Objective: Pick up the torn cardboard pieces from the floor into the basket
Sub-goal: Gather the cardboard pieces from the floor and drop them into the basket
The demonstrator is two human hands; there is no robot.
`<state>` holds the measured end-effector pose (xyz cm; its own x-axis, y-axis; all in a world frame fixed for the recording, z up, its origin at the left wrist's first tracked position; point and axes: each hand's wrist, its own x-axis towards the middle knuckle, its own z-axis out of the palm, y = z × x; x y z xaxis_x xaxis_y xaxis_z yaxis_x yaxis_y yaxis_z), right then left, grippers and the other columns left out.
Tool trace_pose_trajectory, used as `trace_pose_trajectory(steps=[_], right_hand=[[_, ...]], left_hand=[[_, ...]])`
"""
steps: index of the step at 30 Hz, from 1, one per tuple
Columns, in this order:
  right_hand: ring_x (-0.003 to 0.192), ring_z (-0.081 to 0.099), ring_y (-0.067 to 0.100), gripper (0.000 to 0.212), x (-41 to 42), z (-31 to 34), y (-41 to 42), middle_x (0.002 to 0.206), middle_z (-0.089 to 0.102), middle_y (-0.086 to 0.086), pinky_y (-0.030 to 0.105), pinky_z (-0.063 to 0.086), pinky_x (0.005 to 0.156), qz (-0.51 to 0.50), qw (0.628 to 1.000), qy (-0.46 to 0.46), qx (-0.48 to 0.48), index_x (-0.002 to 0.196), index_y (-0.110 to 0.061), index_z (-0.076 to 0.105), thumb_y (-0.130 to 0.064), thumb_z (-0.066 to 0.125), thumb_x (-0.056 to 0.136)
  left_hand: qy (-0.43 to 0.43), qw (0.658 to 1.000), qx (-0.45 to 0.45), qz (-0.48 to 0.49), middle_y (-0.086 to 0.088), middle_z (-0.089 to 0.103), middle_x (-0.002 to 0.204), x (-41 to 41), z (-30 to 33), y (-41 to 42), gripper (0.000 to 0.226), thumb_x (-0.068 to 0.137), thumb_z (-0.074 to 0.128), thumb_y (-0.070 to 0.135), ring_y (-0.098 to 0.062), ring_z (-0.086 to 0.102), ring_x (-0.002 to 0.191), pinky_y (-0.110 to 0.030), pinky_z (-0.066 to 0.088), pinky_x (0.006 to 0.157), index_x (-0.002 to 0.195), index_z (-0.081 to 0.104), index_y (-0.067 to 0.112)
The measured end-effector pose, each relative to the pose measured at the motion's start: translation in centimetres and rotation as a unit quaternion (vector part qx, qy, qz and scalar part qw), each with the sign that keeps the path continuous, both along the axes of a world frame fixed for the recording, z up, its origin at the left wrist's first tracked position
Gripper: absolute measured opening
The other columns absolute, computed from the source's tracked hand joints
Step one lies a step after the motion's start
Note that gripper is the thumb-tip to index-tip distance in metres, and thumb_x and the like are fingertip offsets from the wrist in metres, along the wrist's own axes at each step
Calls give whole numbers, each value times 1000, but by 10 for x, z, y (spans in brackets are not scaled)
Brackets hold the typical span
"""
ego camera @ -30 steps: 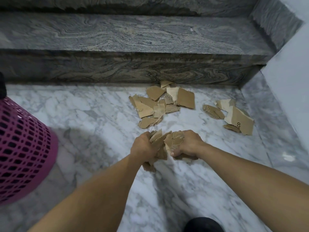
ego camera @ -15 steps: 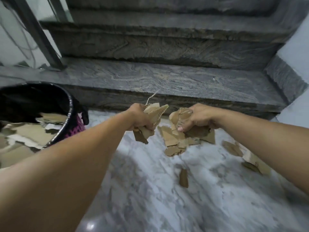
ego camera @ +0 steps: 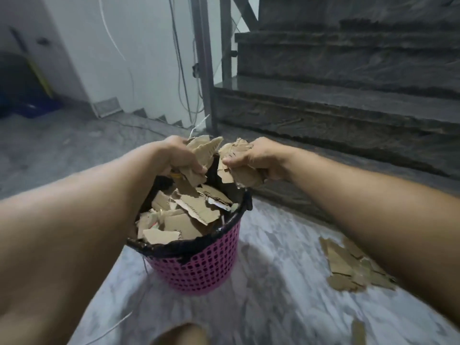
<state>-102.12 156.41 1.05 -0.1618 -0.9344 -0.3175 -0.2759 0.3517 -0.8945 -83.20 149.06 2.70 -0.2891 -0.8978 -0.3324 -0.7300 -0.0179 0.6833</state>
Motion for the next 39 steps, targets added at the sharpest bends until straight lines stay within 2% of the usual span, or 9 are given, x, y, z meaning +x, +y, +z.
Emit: trace_pose_trajectory(steps=[4,8,10,13,15,18,25,35,39], right_hand=[[91,72,28,63,52,-20,-28,105,74,14,45,60,80,48,998,30,13,111,1,68,-29,92,61],[105,63,28,91,64,-39,-29,118,64,9,42,55,92,98,970,222,17,122,-2,60,-53,90,52],[99,65,25,74,58,-42,-29,111,67,7,42,57,89,74,967,243,-5,112,-6,66,-51,89,59],[86,68,21,44,38,-33,-22,98,71,5,39,60,80,37,968,245,-36,97,-12,70,-41,87,68],[81,70,19,35,20,-23,-12,92,73,6,37,60,79,25,964,262,-41,95,-11,72,-35,85,73],[70,68,15,30,-16,-10,10,82,71,6,39,62,75,2,967,253,-21,98,-8,70,-27,82,78],[86,70,19,32,-131,-15,87,94,70,6,42,61,79,-68,958,265,88,102,-8,68,-28,79,81],[83,66,19,31,-289,-111,247,92,68,6,34,55,69,-178,925,223,253,105,-7,65,-26,78,83],[80,67,20,34,-336,-168,308,94,68,8,35,55,67,-226,909,188,295,103,0,67,-25,78,83]], left_hand=[[22,997,71,27,-18,71,95,55,-27,-2,69,54,90,6,-30,71,73,-35,58,55,113,56,-2],[-61,993,97,-18,-15,67,110,81,-54,1,68,51,93,15,-31,65,97,-45,55,89,108,61,-1],[-82,995,53,3,-11,63,117,84,-64,-3,71,55,92,21,-31,60,107,-46,53,92,114,60,0],[-77,996,-36,20,-12,64,100,70,-58,-3,43,63,89,22,-26,63,83,-32,54,69,95,67,5],[-55,995,-86,18,-13,65,90,51,-50,-3,25,68,86,19,-25,62,75,-33,56,70,75,63,11],[1,992,-127,-6,-10,66,97,4,-39,-1,30,72,83,17,-28,65,94,-38,55,88,96,69,6],[45,976,-144,-159,-7,69,92,-133,-42,43,24,74,80,19,-21,62,81,-31,54,77,94,72,10],[-89,928,-31,-360,-14,62,87,-299,-147,136,25,80,77,24,-25,59,75,-37,55,67,89,64,5],[-149,908,-5,-391,-16,60,102,-337,-210,164,40,82,75,29,-28,58,86,-37,51,70,107,65,0]])
